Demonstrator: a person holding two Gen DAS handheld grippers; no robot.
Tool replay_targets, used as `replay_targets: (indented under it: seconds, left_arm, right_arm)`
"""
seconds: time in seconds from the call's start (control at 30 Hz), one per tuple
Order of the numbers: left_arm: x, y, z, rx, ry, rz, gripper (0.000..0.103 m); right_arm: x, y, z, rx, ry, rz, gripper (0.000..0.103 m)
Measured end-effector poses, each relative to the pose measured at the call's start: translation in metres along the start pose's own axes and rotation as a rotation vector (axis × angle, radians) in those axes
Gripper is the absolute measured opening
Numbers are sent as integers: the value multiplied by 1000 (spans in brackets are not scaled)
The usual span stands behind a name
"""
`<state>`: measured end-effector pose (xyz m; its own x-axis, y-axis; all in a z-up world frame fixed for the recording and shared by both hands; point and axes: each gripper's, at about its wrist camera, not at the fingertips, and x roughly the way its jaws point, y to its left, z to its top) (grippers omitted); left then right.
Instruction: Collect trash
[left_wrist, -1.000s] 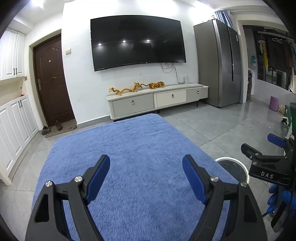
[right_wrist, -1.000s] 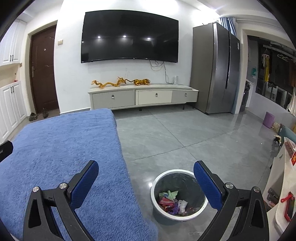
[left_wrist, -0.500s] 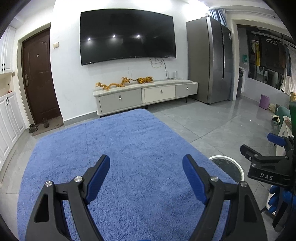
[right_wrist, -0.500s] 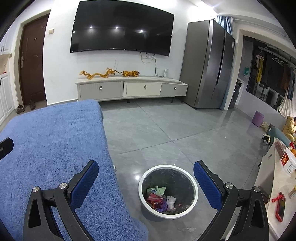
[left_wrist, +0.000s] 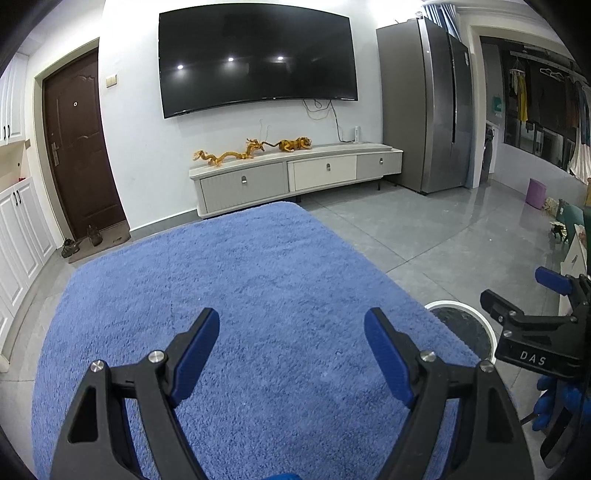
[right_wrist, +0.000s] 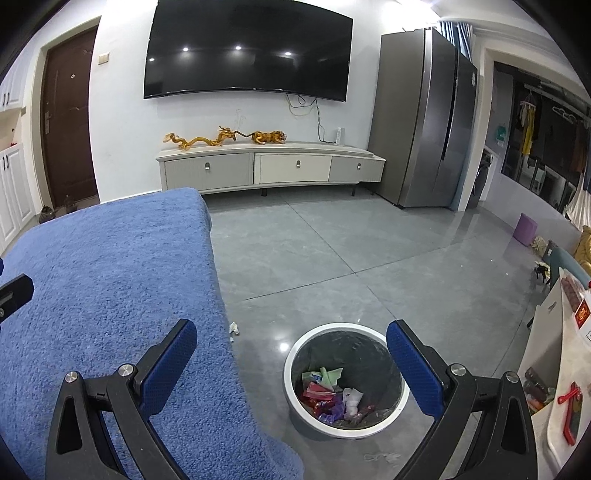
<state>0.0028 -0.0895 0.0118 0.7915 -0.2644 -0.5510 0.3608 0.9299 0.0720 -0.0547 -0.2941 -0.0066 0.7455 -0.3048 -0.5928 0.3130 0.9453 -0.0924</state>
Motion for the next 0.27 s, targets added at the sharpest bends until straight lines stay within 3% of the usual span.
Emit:
replay_targets:
  seconds: [0.27]
  left_arm:
    - [10, -6, 2, 7, 7, 12, 80]
  right_arm:
    - [6, -14, 0, 32, -5, -12, 103]
